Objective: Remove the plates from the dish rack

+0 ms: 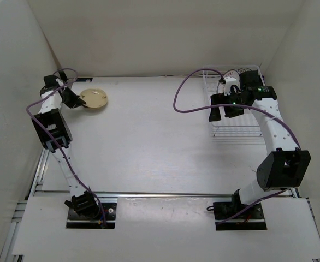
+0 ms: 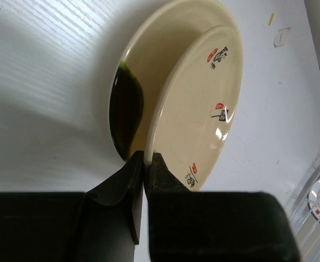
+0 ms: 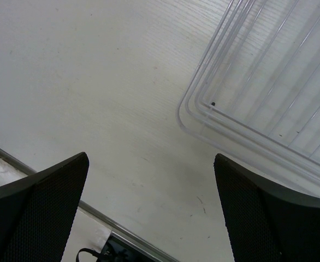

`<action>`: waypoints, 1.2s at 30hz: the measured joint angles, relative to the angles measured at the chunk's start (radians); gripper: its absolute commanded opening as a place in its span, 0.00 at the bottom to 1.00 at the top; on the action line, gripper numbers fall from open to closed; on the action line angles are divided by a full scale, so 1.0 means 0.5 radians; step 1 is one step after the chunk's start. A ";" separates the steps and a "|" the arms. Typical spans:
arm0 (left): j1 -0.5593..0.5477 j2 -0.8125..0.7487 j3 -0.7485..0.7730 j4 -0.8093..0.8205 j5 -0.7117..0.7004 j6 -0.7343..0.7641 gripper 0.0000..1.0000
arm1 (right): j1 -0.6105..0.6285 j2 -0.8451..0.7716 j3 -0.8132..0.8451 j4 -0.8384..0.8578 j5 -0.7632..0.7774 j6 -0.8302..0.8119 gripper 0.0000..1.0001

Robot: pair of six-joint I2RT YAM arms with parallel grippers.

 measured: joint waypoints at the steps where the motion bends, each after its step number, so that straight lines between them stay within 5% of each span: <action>1: 0.000 0.011 0.015 0.002 -0.004 0.005 0.10 | 0.000 0.000 0.000 0.000 0.000 0.000 0.99; 6: 0.000 0.014 0.049 0.005 -0.042 0.018 0.13 | 0.000 0.001 0.000 -0.007 -0.003 0.003 0.99; 18: 0.000 0.014 0.050 0.018 -0.069 0.059 0.90 | 0.000 0.002 0.019 -0.005 -0.014 0.009 0.99; 29: -0.021 -0.094 0.011 -0.044 -0.338 0.151 0.94 | 0.000 0.002 0.031 0.035 -0.009 0.069 1.00; 36: -0.083 -0.423 -0.108 -0.105 -0.462 0.293 0.96 | -0.048 0.124 0.250 0.240 0.534 0.214 1.00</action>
